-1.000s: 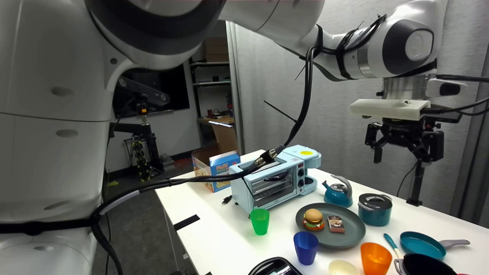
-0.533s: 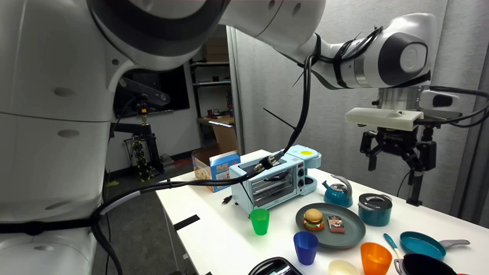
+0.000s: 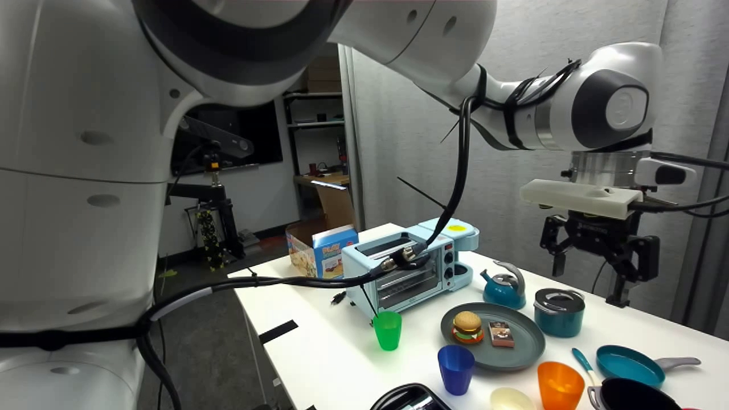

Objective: Take the orange cup and pour some of its contents into the pot and some onto the plate.

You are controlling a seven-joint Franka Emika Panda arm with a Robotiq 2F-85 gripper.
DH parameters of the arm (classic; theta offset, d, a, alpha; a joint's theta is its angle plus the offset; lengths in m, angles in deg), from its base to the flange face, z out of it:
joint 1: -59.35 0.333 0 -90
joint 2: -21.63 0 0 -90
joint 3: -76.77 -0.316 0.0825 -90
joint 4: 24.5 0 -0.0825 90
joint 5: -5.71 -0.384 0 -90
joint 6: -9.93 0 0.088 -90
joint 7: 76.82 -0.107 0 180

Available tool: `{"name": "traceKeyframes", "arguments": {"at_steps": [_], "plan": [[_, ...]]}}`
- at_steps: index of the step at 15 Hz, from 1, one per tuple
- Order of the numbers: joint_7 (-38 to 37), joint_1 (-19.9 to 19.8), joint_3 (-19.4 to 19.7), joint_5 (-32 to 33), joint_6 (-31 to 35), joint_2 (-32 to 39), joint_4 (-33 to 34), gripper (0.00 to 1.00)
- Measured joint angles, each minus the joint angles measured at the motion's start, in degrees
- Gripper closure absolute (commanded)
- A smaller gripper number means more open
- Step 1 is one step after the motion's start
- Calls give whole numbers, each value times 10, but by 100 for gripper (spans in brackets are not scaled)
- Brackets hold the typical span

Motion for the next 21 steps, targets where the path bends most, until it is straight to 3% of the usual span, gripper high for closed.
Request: {"name": "traceKeyframes", "arguments": {"at_steps": [10,21], "plan": [[40,-12,8,12,9,0,-85,0],[61,3,-20,12,96,2,-137,0]]}}
